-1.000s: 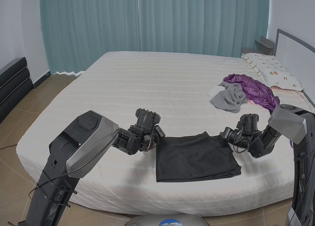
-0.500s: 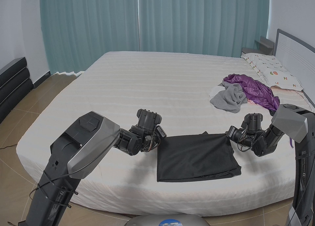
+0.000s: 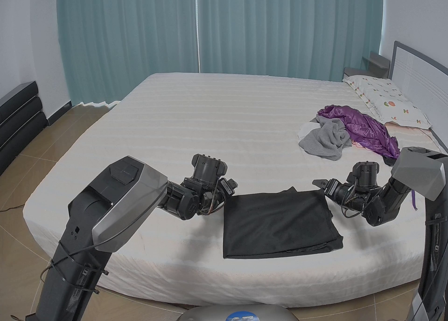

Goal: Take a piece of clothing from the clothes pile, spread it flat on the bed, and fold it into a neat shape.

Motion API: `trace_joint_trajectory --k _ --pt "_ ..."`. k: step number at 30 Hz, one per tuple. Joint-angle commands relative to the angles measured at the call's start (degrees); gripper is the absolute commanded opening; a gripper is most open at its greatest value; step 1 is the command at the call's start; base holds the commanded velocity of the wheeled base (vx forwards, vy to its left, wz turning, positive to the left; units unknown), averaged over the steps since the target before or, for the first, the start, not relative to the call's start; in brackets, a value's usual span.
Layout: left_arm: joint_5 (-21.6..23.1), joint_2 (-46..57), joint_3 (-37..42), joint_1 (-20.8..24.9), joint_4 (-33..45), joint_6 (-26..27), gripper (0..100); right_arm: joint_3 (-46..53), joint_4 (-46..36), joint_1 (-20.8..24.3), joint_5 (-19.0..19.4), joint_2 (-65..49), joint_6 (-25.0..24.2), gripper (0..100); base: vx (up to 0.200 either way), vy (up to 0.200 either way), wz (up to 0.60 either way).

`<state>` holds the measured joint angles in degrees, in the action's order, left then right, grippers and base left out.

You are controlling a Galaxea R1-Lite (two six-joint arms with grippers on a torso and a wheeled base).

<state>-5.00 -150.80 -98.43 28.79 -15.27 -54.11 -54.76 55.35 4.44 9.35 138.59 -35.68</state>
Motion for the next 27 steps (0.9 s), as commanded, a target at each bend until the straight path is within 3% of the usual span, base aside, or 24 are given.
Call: trace_joint_trajectory --k 1,7,11,17,27 --pt "1.92 6.83 7.02 -2.34 -0.11 -0.29 100 9.76 5.04 -0.31 3.66 -6.23 -0.79 100 0.0 0.0 0.0" --pt "9.83 19.75 21.79 -5.59 -0.81 -6.62 100 24.97 11.72 -0.31 10.25 -11.33 -0.79 100 0.0 0.0 0.0" --pt "14.31 22.48 29.61 -8.32 -0.98 -8.29 100 32.7 16.9 -0.39 14.56 -13.35 -0.79 100 0.0 0.0 0.0" --pt "16.69 23.0 34.18 -12.62 -3.71 -12.59 100 36.04 19.19 -0.04 14.64 -12.56 -0.62 100 0.0 0.0 0.0" --pt "17.04 23.97 36.2 -12.71 -7.05 -13.03 100 36.48 20.94 -0.57 14.12 -8.96 -0.18 100 0.0 0.0 0.0"
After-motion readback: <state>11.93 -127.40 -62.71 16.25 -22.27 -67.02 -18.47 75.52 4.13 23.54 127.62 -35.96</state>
